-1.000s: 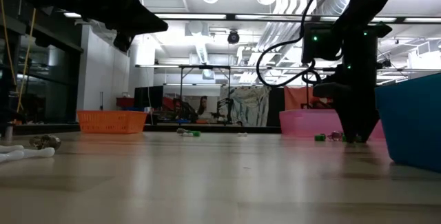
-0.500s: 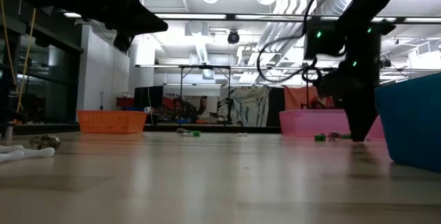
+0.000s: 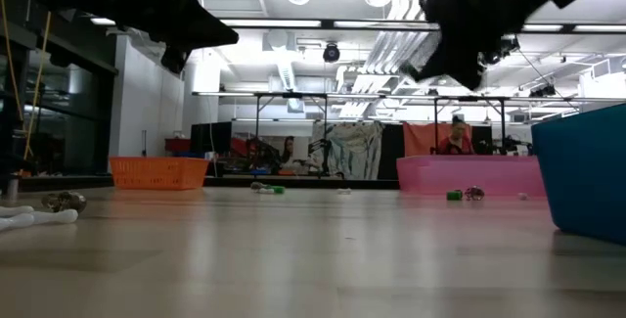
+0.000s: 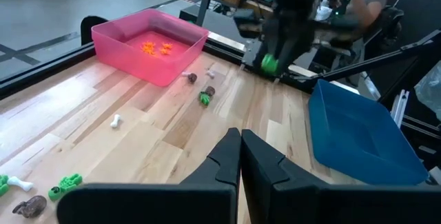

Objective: Sort Halloween decoration
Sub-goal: Put the green skeleton toy into the blue bin

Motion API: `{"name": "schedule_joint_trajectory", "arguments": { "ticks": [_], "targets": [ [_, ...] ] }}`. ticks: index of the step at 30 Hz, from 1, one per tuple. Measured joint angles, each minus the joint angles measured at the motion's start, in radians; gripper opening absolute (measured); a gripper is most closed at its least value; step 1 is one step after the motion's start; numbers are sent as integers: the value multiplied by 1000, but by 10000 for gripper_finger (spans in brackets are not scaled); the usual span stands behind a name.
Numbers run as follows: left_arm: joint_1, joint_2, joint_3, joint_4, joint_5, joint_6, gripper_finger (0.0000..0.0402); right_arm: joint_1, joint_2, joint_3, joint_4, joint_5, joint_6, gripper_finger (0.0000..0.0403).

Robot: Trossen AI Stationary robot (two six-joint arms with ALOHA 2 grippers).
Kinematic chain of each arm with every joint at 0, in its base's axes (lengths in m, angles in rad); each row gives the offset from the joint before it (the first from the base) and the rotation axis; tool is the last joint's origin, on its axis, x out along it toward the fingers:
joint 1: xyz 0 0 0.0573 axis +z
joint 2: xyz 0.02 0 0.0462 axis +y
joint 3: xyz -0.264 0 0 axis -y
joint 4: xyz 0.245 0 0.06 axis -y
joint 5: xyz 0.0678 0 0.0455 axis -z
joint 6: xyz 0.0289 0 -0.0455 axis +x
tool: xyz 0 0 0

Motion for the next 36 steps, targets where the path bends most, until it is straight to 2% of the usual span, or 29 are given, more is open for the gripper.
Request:
{"name": "schedule_joint_trajectory", "arguments": {
  "ticks": [4, 7, 14, 18, 24, 27, 32, 36],
  "targets": [
    [0, 0, 0, 43, 0, 0, 1, -1, 38, 1, 254, 3, -59, 4],
    [0, 0, 1, 92, 0, 19, 1, -1, 74, 1, 364, 2, -69, 4],
    [0, 0, 1, 106, 0, 104, 1, 0, 113, 1, 388, 0, -25, 3],
    [0, 0, 1, 105, 1, 91, 1, 0, 113, 1, 403, 0, -43, 3],
    [0, 0, 1, 103, 80, 70, 0, -1, 113, 2, 432, 1, -42, 7],
    [0, 0, 1, 103, 82, 68, 1, -1, 113, 1, 432, -2, -43, 7],
    [0, 0, 1, 104, 68, -73, 0, 23, 113, 2, 433, -127, -52, 5],
    [0, 0, 1, 104, 15, -249, 1, 132, 113, 1, 432, -271, -59, 3]
  ]
}}
